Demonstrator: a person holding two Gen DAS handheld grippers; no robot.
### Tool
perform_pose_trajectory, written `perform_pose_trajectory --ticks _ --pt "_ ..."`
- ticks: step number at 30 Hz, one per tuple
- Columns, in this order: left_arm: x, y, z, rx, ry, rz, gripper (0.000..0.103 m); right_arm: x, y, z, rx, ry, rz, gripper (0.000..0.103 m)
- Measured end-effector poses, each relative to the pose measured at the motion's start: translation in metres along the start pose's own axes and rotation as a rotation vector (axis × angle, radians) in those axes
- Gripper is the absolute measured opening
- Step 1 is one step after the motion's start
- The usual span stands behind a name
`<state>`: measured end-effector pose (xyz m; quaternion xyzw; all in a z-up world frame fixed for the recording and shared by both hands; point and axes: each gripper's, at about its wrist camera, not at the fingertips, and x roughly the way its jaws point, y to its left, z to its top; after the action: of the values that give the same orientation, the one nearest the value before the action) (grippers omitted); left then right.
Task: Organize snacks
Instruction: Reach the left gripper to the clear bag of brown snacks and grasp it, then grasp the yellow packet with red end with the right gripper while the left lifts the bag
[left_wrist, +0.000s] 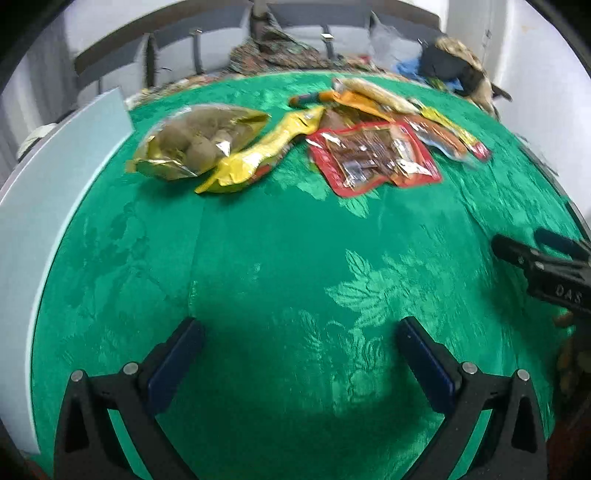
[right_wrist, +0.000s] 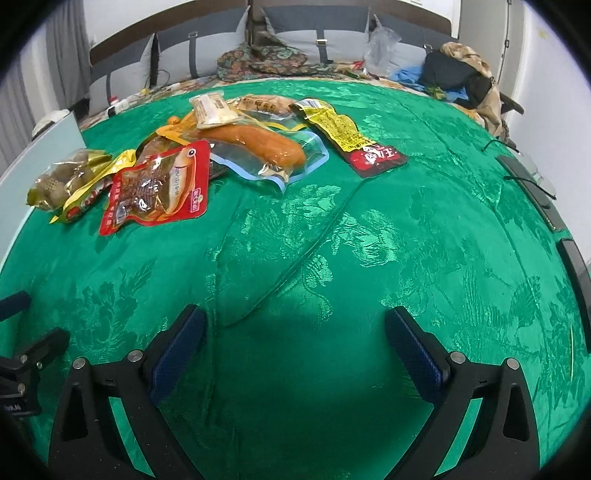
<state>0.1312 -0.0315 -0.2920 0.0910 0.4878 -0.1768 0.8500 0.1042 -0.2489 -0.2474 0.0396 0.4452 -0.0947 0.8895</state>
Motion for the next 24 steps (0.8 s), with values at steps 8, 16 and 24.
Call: perform_pose_trajectory --ticks 8,16,24 --pt "-0.026 0.052 0.079 0.126 0.108 -0.142 0.102 0.001 0.000 0.001 -0.001 0.000 -0.001 0.101" --pt "0.017 0.121 0.167 0.085 0.181 -0.119 0.102 0.001 0.001 0.000 0.000 -0.001 0.000 0.101" --pt "0.057 0.112 0.171 0.046 0.203 -0.167 0.070 0.001 0.000 0.000 0.000 -0.001 0.000 0.101"
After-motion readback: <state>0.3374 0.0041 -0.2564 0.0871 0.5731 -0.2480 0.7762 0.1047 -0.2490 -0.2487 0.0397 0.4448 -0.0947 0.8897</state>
